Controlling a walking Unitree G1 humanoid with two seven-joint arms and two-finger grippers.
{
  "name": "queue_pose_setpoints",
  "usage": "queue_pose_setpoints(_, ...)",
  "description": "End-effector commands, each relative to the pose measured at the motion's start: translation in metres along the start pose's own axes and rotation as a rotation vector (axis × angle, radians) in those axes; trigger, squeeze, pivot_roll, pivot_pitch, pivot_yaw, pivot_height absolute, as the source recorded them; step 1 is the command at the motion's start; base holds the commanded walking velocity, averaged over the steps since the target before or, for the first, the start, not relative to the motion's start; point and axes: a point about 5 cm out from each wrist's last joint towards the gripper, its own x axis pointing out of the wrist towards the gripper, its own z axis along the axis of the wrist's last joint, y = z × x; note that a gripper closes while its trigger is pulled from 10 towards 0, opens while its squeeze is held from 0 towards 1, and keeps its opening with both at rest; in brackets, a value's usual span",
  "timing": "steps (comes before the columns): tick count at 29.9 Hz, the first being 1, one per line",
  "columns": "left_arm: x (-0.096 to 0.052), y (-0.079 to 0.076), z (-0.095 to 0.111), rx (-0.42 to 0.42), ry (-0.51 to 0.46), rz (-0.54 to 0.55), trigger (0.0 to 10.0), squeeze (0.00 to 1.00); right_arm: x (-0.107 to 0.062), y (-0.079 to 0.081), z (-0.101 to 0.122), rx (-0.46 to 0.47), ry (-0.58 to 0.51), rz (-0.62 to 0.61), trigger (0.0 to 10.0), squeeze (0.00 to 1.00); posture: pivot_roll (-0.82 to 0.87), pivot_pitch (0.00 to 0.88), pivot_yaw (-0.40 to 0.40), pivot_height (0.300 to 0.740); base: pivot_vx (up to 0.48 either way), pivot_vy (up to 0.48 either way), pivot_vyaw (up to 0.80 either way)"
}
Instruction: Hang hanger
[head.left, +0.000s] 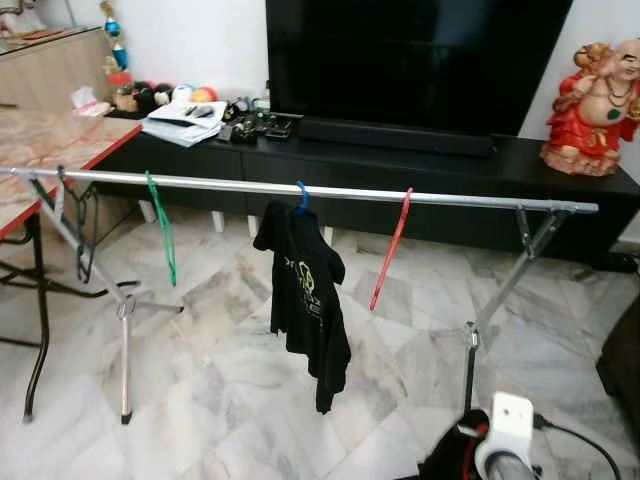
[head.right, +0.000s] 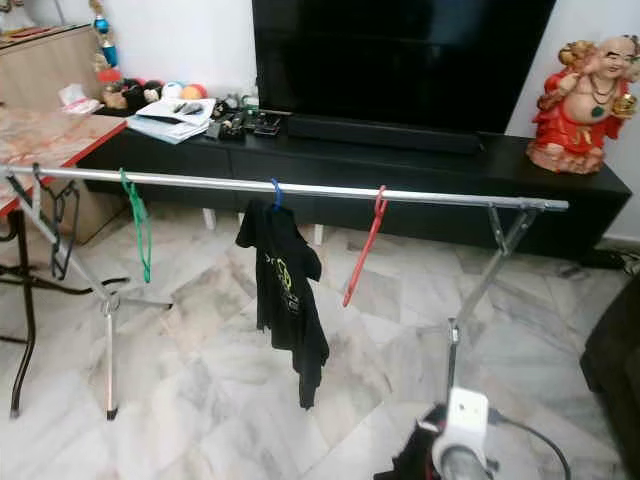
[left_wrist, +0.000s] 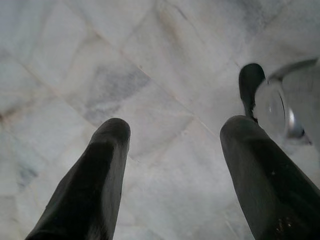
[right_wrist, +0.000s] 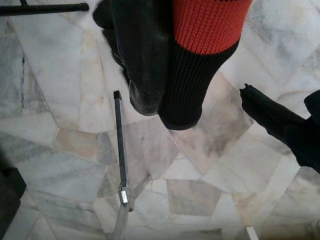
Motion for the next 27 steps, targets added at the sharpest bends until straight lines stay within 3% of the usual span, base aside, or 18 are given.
queue_pose_setpoints(1,-0.001,-0.002,-0.0056,-0.004,0.014,-0.001,10.0,0.0,-0.0009,-0.0052,-0.003,-0.006,0.004,-0.012,10.0,0.0,0.08,0.0,0.01,0.74,0.0,0.0,0.0)
queue_pose_setpoints(7,-0.001,-0.002,-0.0054,-0.009,0.013,0.003,10.0,0.0,-0.001,-0.0035,-0.0037,-0.014,0.008,-0.006,10.0,0.0,0.08,0.0,0.007,0.74,0.0,0.257,0.0)
queue_pose_setpoints(25,-0.001,0.0014,-0.0045,-0.012,0.007,0.013,10.0,0.0,-0.0027,0.0004,-0.0105,-0.014,0.034,-0.004,10.0,0.0,0.08,0.0,0.02,0.74,0.0,0.028,0.0)
queue_pose_setpoints(27,-0.0011,0.0014,-0.0045,-0.011,0.007,0.012,10.0,0.0,-0.003,0.0004,-0.0114,-0.013,0.036,-0.005,10.0,0.0,0.08,0.0,0.02,0.74,0.0,0.48,0.0)
